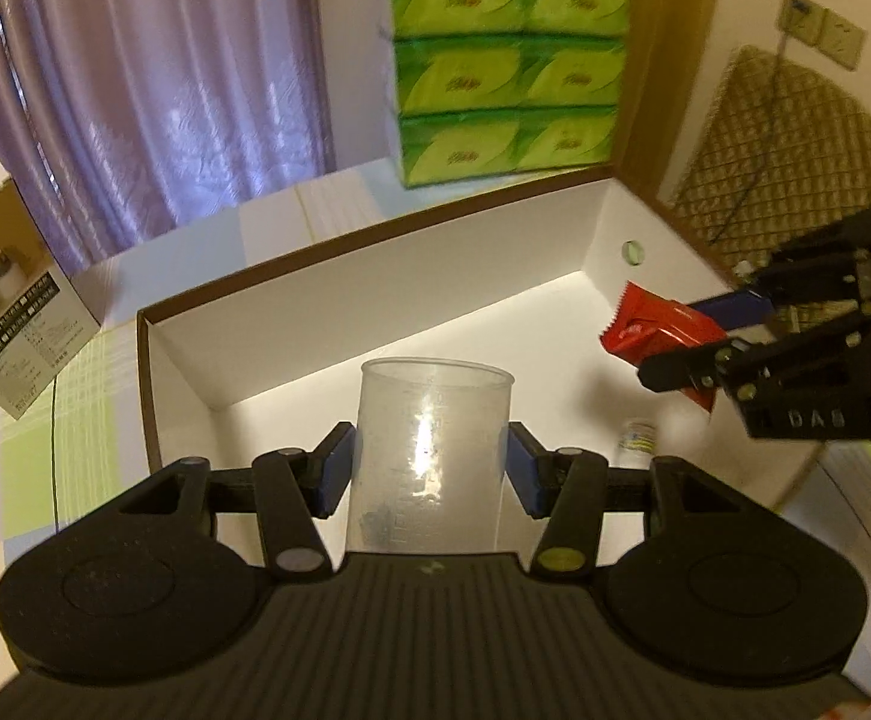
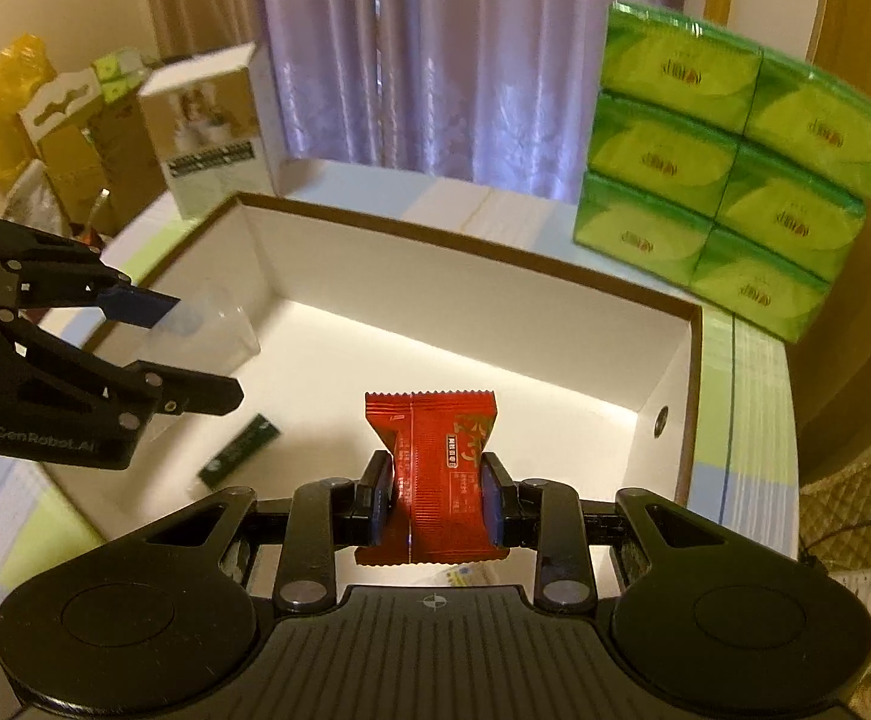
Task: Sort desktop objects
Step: 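Carry the red packet and clear cup over the open box with both tools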
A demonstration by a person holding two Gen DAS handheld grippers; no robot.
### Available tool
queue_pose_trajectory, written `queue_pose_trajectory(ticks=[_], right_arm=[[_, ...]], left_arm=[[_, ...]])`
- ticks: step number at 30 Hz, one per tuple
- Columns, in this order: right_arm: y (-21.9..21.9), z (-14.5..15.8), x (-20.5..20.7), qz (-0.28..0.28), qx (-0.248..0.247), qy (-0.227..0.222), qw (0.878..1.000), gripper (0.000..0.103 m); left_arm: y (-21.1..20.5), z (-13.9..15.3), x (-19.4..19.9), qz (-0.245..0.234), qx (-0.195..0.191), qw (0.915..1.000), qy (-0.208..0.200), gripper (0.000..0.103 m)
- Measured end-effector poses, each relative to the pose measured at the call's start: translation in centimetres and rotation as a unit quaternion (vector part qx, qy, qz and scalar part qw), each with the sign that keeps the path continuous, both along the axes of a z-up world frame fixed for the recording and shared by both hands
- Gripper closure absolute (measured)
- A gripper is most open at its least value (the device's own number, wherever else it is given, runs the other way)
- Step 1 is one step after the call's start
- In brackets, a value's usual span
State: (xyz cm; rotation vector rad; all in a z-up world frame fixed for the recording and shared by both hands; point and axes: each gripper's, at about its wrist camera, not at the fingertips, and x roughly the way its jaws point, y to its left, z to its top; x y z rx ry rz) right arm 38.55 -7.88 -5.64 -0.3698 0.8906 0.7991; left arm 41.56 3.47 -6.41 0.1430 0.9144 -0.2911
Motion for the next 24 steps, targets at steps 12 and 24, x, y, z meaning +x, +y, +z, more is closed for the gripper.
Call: queue_pose_trajectory(ticks=[12, 24], right_arm=[[1.6, -3.6, 3.8, -0.038, -0.036, 0.012, 0.999, 0.075], [1.6, -4.8, 4.8, -0.042, -0.044, 0.019, 0.998, 0.075]], left_arm=[[0.5, -4.4, 5.3, 0.044, 0.042, 0.9973, 0.041, 0.054], [0.8, -6.2, 6.7, 0.048, 0.070, 0.9955, 0.043, 0.056]])
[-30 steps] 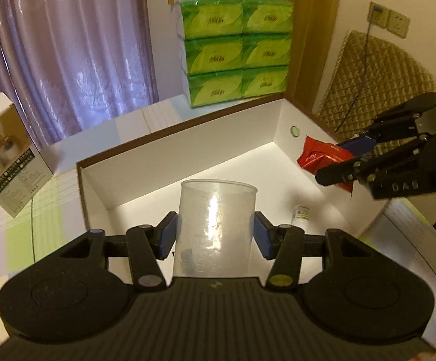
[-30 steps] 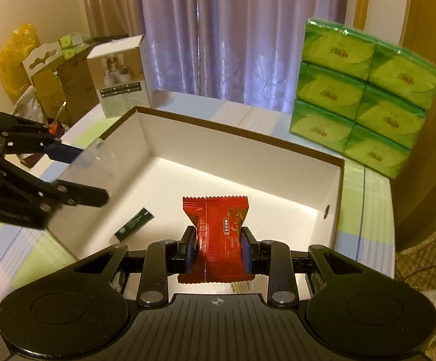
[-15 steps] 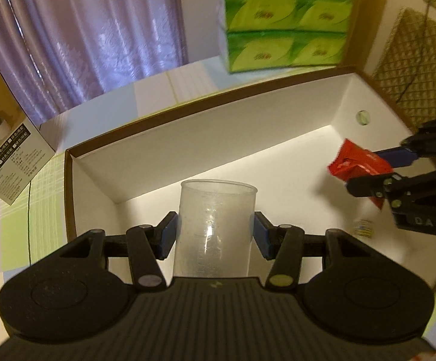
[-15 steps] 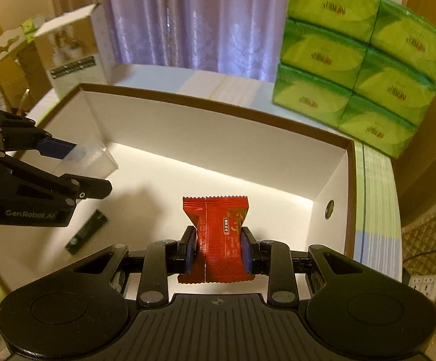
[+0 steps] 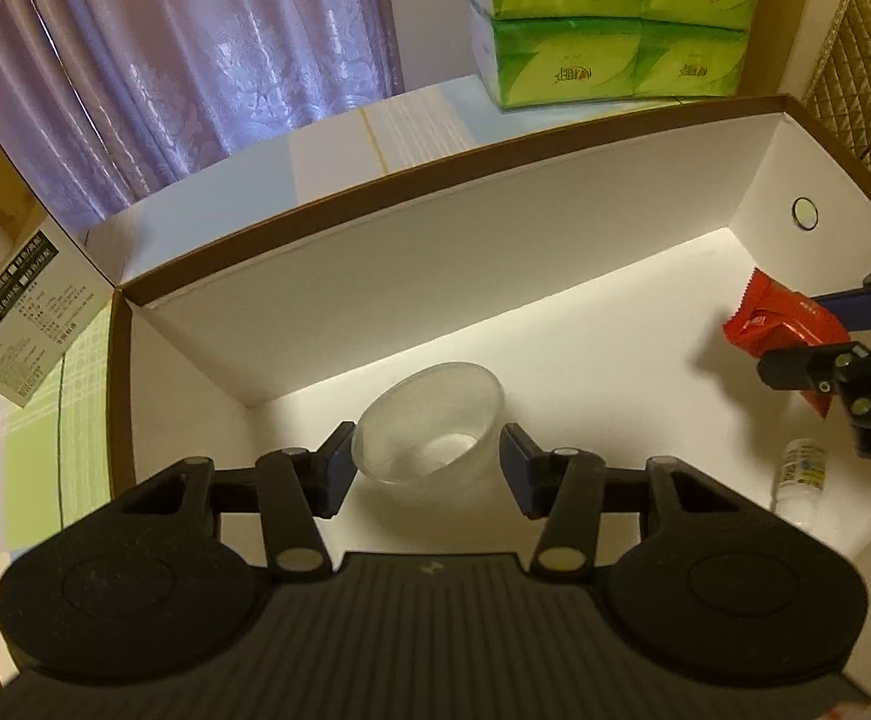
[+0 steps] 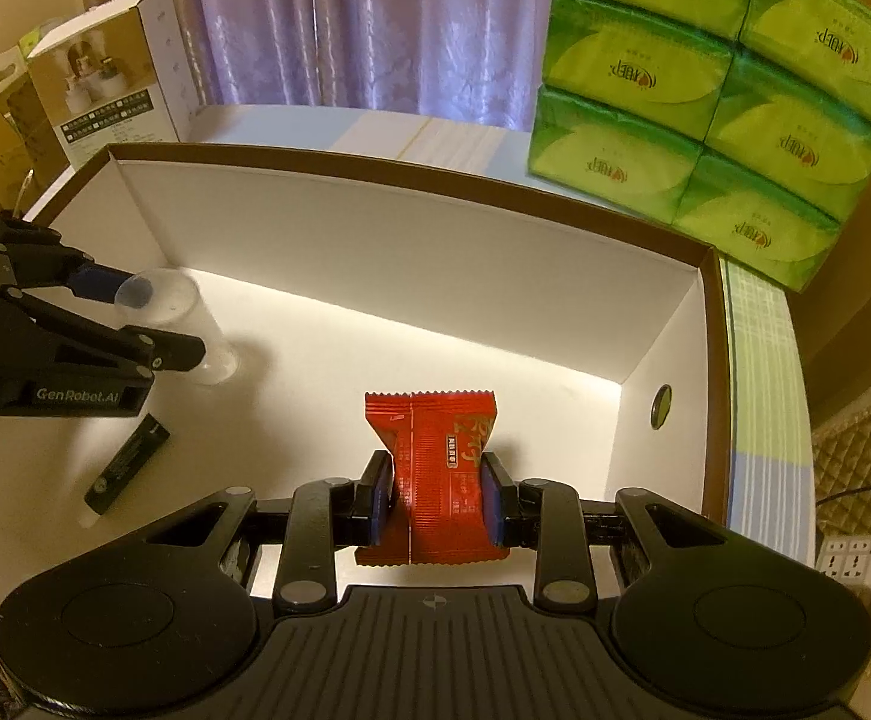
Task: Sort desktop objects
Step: 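Carry the red packet and clear cup over the open box with both tools, then open the right tool dropping the red packet while the left tool releases the cup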
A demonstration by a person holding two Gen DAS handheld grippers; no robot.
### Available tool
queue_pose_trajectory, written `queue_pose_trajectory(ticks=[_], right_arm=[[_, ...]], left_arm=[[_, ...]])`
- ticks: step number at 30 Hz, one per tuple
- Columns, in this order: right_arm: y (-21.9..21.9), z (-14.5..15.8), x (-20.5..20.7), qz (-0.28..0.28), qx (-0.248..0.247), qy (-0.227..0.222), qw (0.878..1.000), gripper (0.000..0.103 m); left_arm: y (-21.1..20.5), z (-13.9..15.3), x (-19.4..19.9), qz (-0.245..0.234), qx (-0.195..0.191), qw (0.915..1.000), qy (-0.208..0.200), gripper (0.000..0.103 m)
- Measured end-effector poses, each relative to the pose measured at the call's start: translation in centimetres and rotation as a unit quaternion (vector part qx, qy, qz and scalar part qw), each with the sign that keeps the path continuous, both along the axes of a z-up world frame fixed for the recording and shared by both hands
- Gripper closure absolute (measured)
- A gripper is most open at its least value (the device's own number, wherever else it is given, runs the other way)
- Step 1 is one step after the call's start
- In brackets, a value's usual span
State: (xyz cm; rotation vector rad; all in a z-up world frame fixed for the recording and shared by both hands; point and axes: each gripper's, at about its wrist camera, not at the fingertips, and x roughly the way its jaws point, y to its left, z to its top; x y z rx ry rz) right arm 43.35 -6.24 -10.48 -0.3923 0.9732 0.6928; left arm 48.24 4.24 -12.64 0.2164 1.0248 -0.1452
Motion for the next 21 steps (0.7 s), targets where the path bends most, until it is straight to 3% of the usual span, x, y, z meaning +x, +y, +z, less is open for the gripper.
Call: queue_pose_trajectory(ticks=[7, 15, 17, 19, 21], right_arm=[[0.0, 0.2, -0.1, 0.004, -0.002, -0.010, 1.000, 0.075], [-0.2, 0.8, -0.5, 0.003, 0.007, -0.034, 0.999, 0.075], [-0.3, 1.1, -0.6, 0.001, 0.018, -0.045, 0.999, 0.069], [-0.5, 1.6, -0.9, -0.005, 0.027, -0.066, 0.997, 0.036], [-1.0, 2.1, -1.3, -0.005, 0.040, -0.085, 0.996, 0.030]], left_arm=[[0.1, 0.6, -0.2, -0.010, 0.002, 0.9999, -0.013, 0.044], [0.7, 1.8, -0.6, -0.009, -0.006, 0.9996, -0.027, 0.038], [0.7, 2.1, -0.9, -0.011, -0.002, 0.9995, -0.031, 0.036], [0.7, 2.5, -1.3, -0.016, -0.001, 0.9993, -0.034, 0.030], [0.8, 2.9, -1.8, -0.020, -0.002, 0.9990, -0.039, 0.027]])
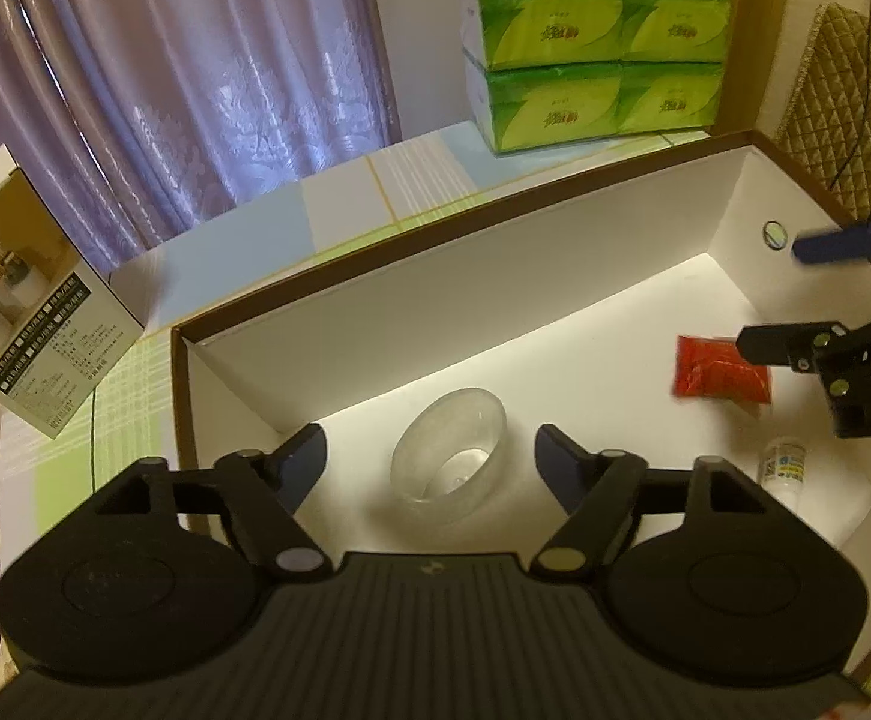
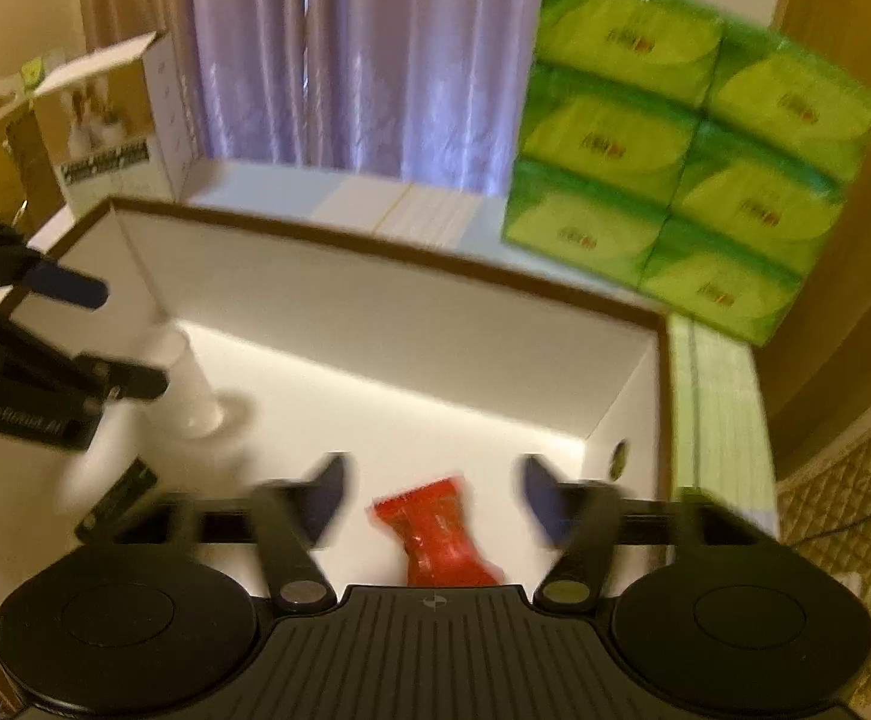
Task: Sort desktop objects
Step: 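Open the right tool dropping the red packet while the left tool releases the cup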
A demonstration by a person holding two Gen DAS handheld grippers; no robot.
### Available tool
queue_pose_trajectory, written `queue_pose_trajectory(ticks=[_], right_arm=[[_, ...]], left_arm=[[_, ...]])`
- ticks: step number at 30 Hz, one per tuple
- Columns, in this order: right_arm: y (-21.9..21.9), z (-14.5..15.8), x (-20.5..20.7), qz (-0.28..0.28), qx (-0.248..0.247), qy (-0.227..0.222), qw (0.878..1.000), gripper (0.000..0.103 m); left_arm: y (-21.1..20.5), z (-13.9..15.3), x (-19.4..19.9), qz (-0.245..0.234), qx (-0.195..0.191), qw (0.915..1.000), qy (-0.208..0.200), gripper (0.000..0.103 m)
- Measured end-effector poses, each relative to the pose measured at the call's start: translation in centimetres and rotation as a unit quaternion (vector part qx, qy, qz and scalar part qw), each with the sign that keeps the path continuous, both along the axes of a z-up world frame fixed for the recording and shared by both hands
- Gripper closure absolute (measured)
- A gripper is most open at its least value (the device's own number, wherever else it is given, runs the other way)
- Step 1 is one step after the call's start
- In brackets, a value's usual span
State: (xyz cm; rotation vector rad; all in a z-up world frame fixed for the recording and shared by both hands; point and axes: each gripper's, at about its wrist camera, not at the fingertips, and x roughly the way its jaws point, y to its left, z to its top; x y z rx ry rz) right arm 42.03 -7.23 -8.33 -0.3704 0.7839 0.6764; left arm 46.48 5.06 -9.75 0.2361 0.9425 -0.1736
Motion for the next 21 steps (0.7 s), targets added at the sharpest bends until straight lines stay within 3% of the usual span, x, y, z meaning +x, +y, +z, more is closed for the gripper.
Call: queue_pose_trajectory(ticks=[13, 21], right_arm=[[-3.0, 2.6, -3.0, 0.011, 0.021, -0.001, 1.000, 0.005], [-4.7, 4.2, -5.0, -0.006, 0.041, 0.005, 0.999, 0.002]], left_arm=[[0.4, 3.1, -4.1, 0.009, -0.011, 0.9996, -0.022, 0.012], [0.8, 5.4, -7.1, 0.026, -0.019, 0.9986, -0.042, 0.009]])
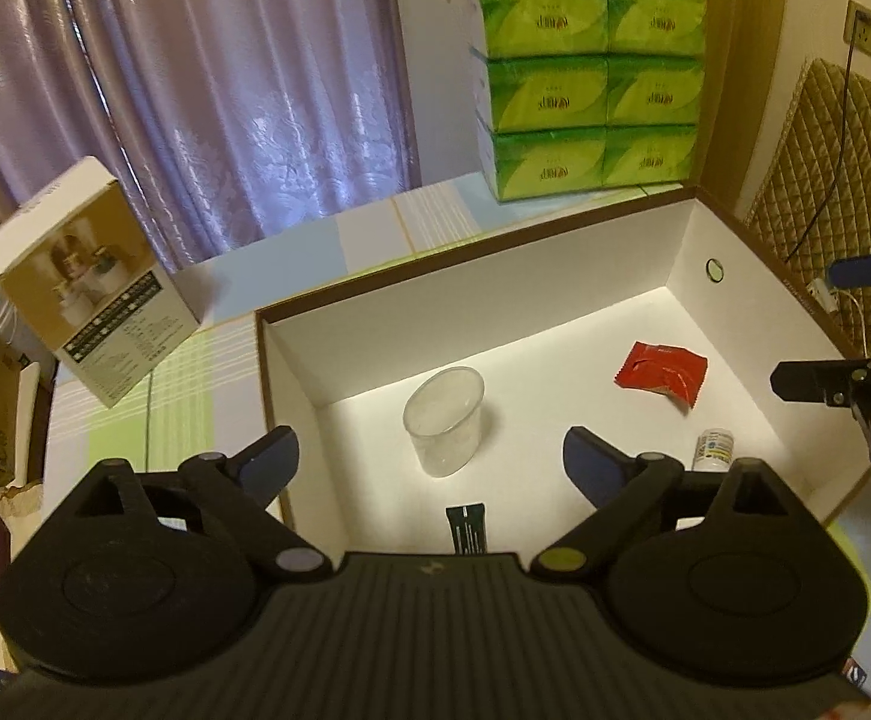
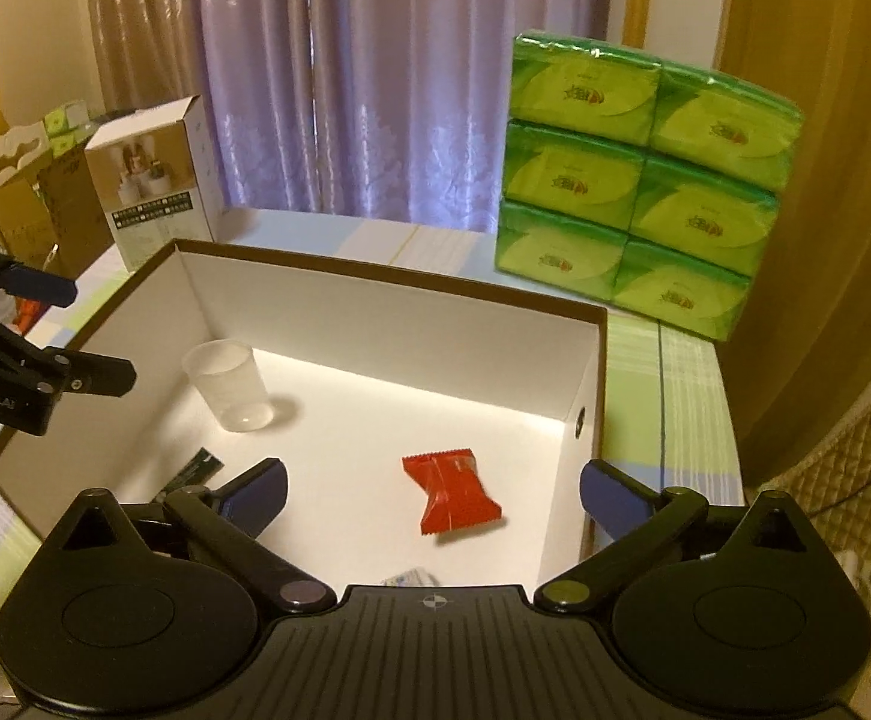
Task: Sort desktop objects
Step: 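Open the right tool dropping the red packet while the left tool releases the cup, then withdraw both tools from the box toward the remaining items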
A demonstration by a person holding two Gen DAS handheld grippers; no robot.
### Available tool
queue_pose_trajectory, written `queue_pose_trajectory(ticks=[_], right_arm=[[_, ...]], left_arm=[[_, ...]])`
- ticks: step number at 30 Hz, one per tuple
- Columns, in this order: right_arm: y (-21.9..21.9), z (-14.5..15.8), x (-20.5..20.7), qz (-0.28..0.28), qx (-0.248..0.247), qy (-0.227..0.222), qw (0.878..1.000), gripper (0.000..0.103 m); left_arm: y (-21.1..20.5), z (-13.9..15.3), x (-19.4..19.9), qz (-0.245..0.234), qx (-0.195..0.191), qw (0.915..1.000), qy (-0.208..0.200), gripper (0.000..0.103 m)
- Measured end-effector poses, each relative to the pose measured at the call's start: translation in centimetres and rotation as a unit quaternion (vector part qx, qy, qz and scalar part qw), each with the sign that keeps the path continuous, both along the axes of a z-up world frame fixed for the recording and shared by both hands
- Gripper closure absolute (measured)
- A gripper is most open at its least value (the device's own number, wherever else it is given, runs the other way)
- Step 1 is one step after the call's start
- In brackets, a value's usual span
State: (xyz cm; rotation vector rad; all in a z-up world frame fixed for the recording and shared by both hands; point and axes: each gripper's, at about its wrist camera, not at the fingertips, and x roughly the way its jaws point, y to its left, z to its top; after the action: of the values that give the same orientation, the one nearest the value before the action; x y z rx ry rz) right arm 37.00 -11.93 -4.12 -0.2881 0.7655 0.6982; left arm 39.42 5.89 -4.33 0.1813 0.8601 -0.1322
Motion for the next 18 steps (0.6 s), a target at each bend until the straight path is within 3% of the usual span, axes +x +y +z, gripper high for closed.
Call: queue_pose_trajectory(ticks=[18], right_arm=[[-2.9, 3.6, -6.8, -0.013, 0.039, -0.011, 0.999, 0.002]], left_arm=[[1.0, 3.3, -8.9, 0.039, -0.013, 0.9987, -0.030, 0.005]])
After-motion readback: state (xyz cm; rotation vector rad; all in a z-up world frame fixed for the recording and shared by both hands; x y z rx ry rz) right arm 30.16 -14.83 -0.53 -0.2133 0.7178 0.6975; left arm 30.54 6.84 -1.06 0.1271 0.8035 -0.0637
